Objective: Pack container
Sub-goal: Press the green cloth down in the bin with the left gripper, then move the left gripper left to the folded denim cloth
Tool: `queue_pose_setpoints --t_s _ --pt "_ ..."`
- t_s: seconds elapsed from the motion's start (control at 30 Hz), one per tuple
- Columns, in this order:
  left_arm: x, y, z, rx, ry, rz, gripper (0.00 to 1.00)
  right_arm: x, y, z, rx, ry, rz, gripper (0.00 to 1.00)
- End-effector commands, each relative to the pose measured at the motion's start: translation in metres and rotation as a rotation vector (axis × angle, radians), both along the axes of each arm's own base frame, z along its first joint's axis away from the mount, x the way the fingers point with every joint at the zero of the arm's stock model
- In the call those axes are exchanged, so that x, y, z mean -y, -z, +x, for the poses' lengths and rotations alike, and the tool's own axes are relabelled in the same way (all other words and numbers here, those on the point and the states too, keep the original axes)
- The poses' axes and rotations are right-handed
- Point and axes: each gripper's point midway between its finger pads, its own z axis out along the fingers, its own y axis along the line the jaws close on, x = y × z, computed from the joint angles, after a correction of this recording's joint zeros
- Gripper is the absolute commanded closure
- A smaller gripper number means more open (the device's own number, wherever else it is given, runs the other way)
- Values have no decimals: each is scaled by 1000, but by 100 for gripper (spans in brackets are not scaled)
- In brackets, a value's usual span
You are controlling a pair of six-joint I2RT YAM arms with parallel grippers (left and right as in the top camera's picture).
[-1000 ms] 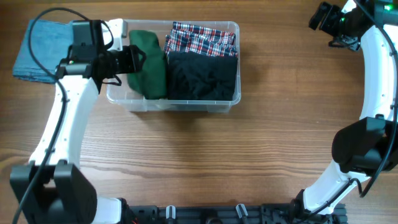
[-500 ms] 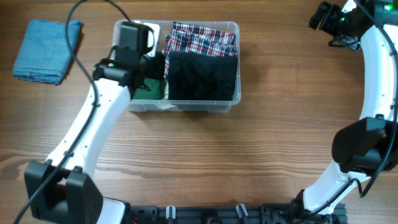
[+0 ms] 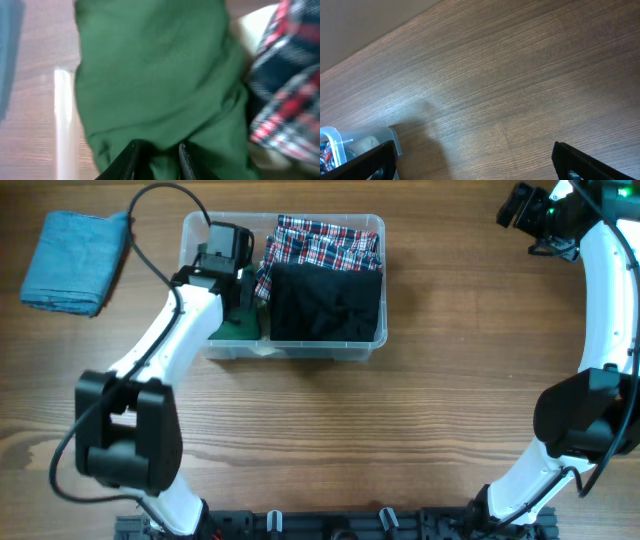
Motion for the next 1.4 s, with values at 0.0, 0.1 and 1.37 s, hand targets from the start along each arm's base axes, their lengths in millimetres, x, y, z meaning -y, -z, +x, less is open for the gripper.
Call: queue_pose_setpoints --t_s 0.0,0.1,1.37 --pt "-19 23 5 -43 -38 66 74 0 4 1 -7 12 0 0" --pt "-22 38 3 -80 -42 74 71 0 4 1 -7 12 0 0" --pt "-32 -174 -11 265 -127 -162 7 0 4 1 -7 13 1 0"
